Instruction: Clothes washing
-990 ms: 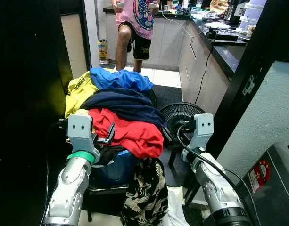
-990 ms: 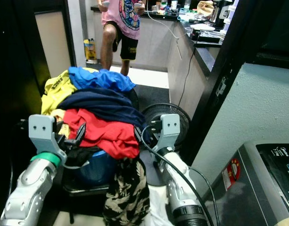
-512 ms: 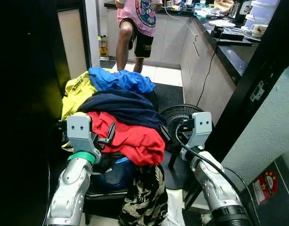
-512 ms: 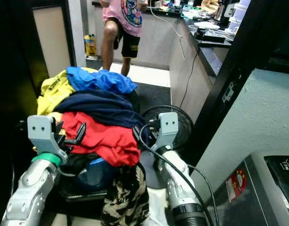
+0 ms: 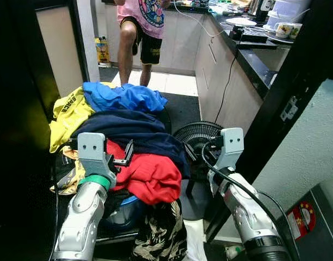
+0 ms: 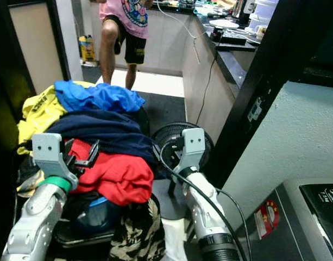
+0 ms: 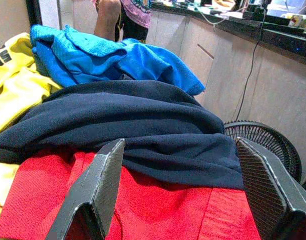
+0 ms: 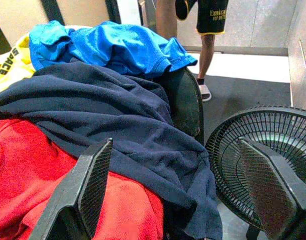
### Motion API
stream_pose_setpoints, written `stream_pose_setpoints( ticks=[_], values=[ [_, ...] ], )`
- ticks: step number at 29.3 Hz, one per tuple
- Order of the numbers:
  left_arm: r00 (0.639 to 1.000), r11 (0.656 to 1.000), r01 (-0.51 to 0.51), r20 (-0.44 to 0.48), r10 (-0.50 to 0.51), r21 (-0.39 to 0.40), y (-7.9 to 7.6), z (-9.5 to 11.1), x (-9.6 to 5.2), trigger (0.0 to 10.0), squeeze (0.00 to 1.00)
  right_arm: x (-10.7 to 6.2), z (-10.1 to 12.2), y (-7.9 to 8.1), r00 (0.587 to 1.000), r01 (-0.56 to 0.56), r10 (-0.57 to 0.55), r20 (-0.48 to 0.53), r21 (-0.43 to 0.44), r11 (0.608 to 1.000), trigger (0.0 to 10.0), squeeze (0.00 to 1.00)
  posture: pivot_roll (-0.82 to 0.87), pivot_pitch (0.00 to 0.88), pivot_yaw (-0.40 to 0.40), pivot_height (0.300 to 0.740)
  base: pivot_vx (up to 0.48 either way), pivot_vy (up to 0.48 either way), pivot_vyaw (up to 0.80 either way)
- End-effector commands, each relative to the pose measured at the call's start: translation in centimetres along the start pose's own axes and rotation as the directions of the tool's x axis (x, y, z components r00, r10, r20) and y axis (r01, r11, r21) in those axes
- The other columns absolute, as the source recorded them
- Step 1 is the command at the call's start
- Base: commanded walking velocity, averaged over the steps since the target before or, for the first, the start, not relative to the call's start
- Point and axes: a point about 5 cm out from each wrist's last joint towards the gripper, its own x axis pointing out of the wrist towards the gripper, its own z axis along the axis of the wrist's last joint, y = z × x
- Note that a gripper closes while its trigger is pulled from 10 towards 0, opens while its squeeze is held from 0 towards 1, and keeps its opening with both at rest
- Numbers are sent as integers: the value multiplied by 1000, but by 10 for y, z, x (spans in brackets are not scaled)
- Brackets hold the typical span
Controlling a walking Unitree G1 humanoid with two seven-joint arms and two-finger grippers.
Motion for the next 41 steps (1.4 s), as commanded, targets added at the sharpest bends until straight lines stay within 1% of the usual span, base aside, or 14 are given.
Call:
stream_pose_setpoints(
  ticks=[1, 41],
  values=[
    [1000, 1000, 6, -5, -6, -1, -1, -2, -2, 10000, 0, -1, -3, -1, 1000, 3, -3, -18, -2, 1000, 10000, 0, 22, 0, -32, 740, 379, 0, 0],
    [1000, 1000, 7, -13, -7, -1, -1, -4, -3, 10000, 0, -2, -5, 1, 1000, -9, 9, -30, -5, 1000, 10000, 0, 24, 0, -39, 740, 379, 0, 0]
  ],
)
